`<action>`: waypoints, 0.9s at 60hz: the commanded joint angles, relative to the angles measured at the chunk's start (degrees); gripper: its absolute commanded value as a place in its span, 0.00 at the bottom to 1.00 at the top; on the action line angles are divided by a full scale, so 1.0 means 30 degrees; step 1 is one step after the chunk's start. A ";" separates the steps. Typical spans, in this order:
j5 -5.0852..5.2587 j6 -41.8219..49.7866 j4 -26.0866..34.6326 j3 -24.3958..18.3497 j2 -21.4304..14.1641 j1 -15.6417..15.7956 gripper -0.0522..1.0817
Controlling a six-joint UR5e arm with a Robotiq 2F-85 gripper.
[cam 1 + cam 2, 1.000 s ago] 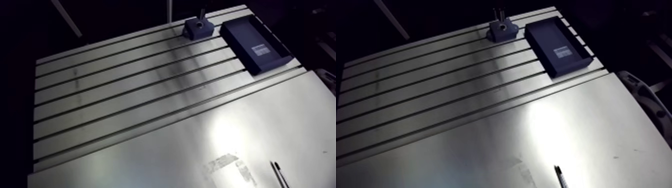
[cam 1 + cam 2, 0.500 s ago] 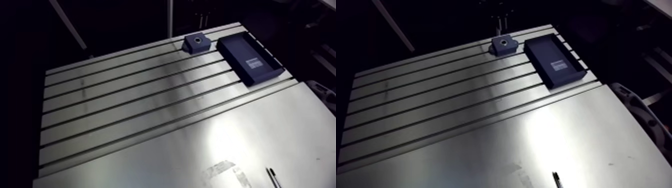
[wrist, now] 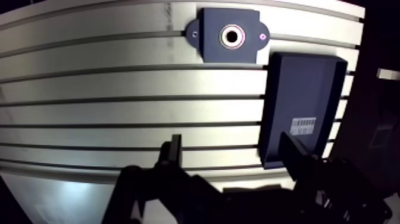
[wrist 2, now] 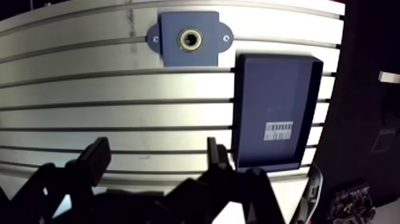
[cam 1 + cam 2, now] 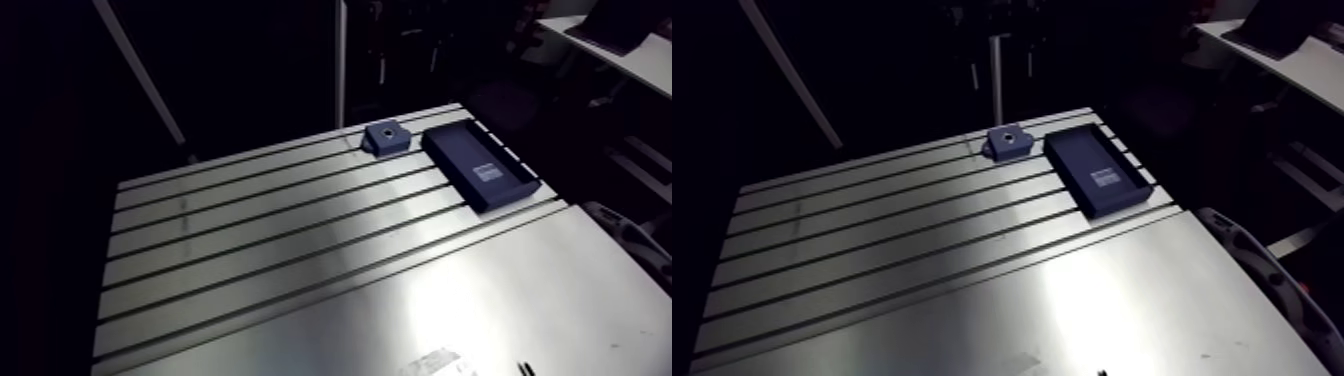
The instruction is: Pick up the bearing and press it into the housing until flush.
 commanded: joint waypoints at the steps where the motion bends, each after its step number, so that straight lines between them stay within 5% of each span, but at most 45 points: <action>1: 0.0280 0.0335 0.0935 0.0789 -0.2592 0.0002 0.05; 24: 0.0442 0.1539 0.0940 0.2207 -0.5422 0.0027 0.05; 26: 0.0554 0.1794 0.0936 0.2387 -0.5660 0.0031 0.05; 30: 0.1586 0.2587 0.0911 0.2803 -0.6174 0.0085 0.05; 34: 0.1853 0.2715 0.0881 0.2857 -0.6464 0.0115 0.05; 54: 0.1658 0.2747 0.1843 0.2125 -0.6845 0.1257 0.05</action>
